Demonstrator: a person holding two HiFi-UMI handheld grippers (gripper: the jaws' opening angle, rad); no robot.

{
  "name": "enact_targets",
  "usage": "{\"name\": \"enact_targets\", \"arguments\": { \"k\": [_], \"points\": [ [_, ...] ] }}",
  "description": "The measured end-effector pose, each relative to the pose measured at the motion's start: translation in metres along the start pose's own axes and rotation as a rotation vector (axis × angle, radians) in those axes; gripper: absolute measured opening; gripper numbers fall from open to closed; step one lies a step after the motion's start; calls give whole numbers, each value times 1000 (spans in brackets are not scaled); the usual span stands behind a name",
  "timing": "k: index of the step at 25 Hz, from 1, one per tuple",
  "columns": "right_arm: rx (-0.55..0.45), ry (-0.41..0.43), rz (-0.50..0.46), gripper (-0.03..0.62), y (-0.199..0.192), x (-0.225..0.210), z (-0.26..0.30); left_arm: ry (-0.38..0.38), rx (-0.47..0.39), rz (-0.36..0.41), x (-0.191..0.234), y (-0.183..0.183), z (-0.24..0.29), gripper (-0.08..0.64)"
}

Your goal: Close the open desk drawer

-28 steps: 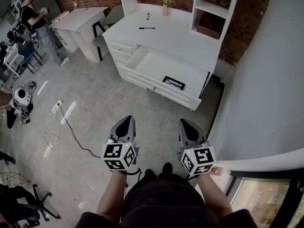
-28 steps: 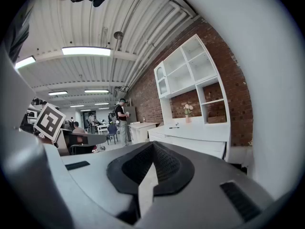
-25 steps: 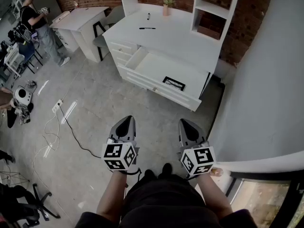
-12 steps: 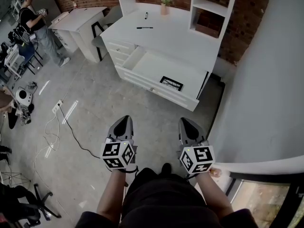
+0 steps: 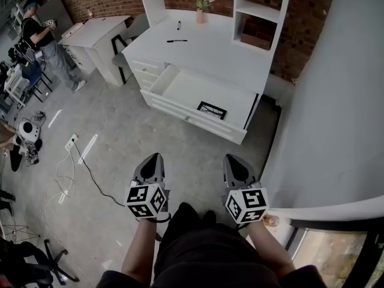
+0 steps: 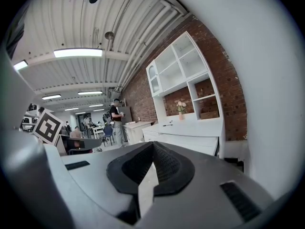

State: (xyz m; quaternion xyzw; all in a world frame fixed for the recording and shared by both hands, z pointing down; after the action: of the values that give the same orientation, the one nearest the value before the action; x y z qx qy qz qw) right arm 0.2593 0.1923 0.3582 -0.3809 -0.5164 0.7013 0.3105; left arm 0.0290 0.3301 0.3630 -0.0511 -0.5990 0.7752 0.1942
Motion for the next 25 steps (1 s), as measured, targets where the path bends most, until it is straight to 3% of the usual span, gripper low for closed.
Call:
{"name": "enact_targets", "arguments": {
  "k": [8,15,25],
  "points": [
    [5,-20,4,5,1,-7,31,-18,20,9,12,-1,33,9],
    [25,-50,3,5,6,-10,87,-32,45,-11,47,8,89,9],
    [69,-164,28,5,10,-21,183,-112,126,4,108,22,183,9]
  ]
}}
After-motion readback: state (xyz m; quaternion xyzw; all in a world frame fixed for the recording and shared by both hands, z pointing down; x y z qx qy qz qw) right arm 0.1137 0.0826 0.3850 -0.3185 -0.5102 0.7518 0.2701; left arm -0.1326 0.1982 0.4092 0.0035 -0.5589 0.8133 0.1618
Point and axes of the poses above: the fingertips, and each gripper's own axes: z forward along the fingers, x to its left, y out of its top, the point moved 8 cm from there along -z, backward along the fingers, and after that the axes turned 2 degrees about y, right-handed, at the moved point
